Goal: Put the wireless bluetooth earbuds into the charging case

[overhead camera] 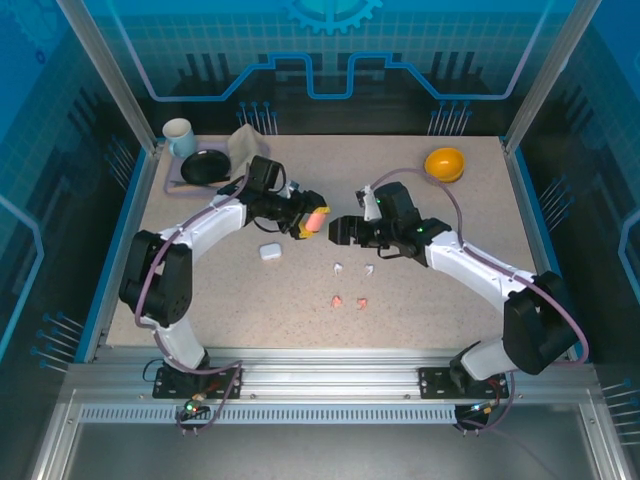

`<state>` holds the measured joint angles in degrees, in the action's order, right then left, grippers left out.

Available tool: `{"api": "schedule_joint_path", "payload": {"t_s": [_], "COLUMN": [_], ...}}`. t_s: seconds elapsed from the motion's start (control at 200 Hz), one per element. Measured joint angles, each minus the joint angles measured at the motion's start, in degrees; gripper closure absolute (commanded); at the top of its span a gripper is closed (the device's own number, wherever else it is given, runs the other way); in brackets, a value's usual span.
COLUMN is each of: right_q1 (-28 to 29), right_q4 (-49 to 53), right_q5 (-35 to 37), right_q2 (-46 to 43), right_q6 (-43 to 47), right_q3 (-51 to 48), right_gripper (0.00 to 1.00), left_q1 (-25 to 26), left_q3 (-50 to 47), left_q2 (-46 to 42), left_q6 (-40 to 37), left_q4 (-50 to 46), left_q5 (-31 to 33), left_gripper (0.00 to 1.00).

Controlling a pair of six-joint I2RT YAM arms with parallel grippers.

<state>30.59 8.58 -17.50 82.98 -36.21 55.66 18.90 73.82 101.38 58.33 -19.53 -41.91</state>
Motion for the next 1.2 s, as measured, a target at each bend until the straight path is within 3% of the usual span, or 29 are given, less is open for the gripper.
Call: {"api": "schedule_joint_path", "payload": {"t_s": [0.195,0.405,0.855,1.196], "right_q1": [-4.2,-4.7,-4.8,-5.2], "right_q4": [-9.2,-16.0,-24.6,-25.9], "right_q5": [-10.1,-15.4,-17.7,-17.5], "right_q2": [0.0,1.9,8.9,9.4], "right_q6": [0.5,0.4,-1.9,-3.2], "right_q3": [-6.9,-6.4,-0.1,1.3], "right_gripper": [0.23,0.25,0.31,0.46], "left_q1": [-0.5,-0.7,-0.7,-0.9], "left_q3": [2.3,2.9,2.3,1.3], "left_q2": [1.0,2.9,4.0,4.0], "left_q6": [-3.3,0.3,12.3,17.9], "left_q4": [-1.1,4.5,16.9,22.6], "left_q5": [-6.3,-11.1,-15.3,-16.7], "left_gripper": [0.57,0.57,0.58,0.57]}}
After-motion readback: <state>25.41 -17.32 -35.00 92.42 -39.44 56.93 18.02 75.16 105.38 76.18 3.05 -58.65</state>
